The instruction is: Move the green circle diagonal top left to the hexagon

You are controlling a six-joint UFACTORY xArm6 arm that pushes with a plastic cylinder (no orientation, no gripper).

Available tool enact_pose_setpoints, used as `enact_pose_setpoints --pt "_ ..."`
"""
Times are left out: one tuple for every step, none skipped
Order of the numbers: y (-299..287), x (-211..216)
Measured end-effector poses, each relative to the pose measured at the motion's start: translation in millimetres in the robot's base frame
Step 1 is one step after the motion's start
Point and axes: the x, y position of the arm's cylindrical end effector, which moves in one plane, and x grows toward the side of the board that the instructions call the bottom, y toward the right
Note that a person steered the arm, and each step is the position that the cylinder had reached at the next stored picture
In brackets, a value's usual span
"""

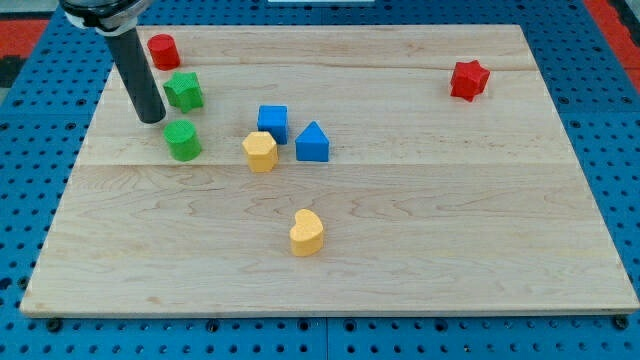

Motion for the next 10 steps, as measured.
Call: enact_pose_setpoints --pt "-21.8 17.3" --pt "-31.9 32.9" --pt "-31.2 66.4" --pt "7.3 61.1" --pt "22.3 42.8" --pt "66.3 42.7" --pt "19.0 46.4" --pt "-41.4 49.0" --pt "-76.4 27.3" --pt "-84.8 18.4"
